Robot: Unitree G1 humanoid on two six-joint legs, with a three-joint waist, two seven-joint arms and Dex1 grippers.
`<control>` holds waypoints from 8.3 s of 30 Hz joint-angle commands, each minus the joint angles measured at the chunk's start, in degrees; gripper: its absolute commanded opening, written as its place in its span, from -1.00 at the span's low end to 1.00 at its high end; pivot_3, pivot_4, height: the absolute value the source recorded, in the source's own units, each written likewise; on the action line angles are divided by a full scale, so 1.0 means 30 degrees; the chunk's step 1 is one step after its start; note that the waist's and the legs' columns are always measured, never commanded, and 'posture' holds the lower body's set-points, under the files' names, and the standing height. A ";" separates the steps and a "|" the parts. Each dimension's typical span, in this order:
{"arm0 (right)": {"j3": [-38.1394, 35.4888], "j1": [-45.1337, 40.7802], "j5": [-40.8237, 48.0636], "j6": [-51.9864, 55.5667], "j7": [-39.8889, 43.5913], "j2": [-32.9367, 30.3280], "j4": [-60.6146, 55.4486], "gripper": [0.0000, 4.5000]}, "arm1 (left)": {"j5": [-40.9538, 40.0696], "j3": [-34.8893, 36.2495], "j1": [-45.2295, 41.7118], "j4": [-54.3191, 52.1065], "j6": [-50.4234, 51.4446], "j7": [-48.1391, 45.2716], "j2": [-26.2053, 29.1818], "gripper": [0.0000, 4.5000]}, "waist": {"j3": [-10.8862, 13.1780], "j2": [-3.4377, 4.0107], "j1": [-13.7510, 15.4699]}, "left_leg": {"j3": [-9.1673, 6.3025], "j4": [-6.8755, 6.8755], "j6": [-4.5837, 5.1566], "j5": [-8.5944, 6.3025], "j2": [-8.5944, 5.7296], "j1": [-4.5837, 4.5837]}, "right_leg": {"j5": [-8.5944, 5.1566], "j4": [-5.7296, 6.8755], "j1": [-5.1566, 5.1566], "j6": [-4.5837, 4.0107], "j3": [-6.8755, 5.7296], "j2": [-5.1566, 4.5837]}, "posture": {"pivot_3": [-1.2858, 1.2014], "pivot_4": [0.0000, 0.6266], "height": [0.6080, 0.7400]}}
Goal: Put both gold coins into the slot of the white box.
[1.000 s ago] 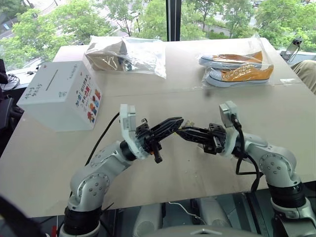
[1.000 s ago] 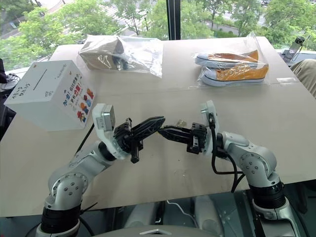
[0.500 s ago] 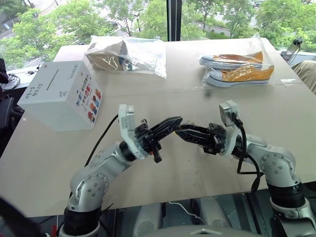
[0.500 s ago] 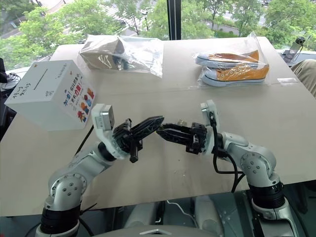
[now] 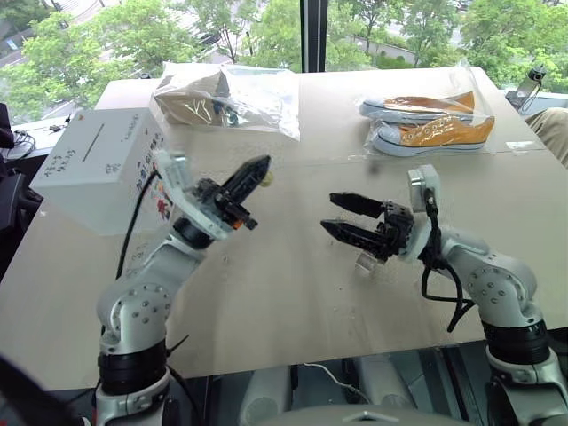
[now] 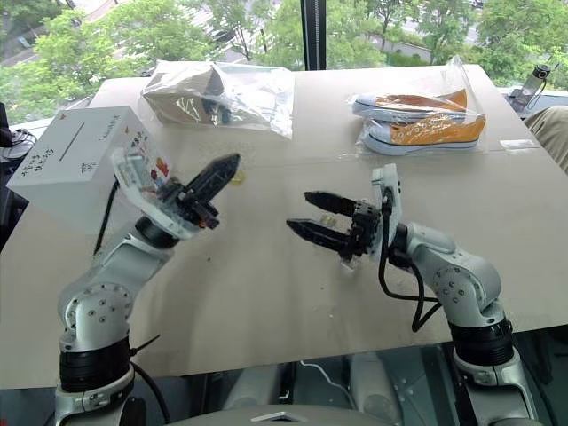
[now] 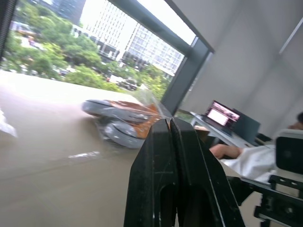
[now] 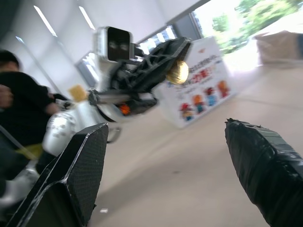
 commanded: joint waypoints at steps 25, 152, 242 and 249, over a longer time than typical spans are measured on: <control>-0.0021 -0.5176 -0.1018 -0.2087 0.1402 0.1439 0.0671 0.85 | 1.1949 0.3302 -0.4400 0.3798 0.2287 0.4965 0.7519 -1.00 | 0.0012 -0.0014 0.0010 | -0.0029 -0.0044 -0.0088 0.0045 -0.0014 -0.0264 | 0.0012 0.0029 -0.0294 0.0004 -0.0072 -0.0163 | 0.03 -0.52 1.00; 0.4559 -0.2555 -1.1828 -0.8157 0.1646 -0.0090 0.7500 0.88 | 0.3795 0.3541 0.7839 -0.4623 0.3433 -0.6793 0.8165 0.93 | 0.0013 -0.0047 -0.0441 | 0.0117 0.0027 -0.0042 0.0025 0.0000 -0.0031 | -0.0005 0.0278 -0.0212 -0.0017 0.0102 -0.0050 | 0.03 -0.52 1.00; 0.1787 -0.3714 -0.2777 -0.5935 0.4286 0.4517 0.1743 -0.75 | -1.9377 -0.0218 0.3567 -0.2109 0.0992 0.4536 -0.4034 1.00 | 0.0008 -0.0055 -0.0259 | -0.0024 0.0247 -0.0039 0.0019 -0.0014 -0.0046 | -0.0002 0.0297 -0.0071 -0.0014 -0.0012 -0.0051 | 0.03 -0.52 1.00; 0.2051 -0.3838 -0.2636 -0.6385 0.4963 0.4543 0.1644 -0.75 | -1.9377 -0.0878 0.4415 -0.2414 0.2110 0.4051 -0.4120 1.00 | 0.0009 -0.0053 -0.0228 | -0.0029 0.0244 -0.0039 0.0019 -0.0014 -0.0044 | -0.0006 0.0288 -0.0067 -0.0019 -0.0009 -0.0032 | 0.03 -0.52 1.00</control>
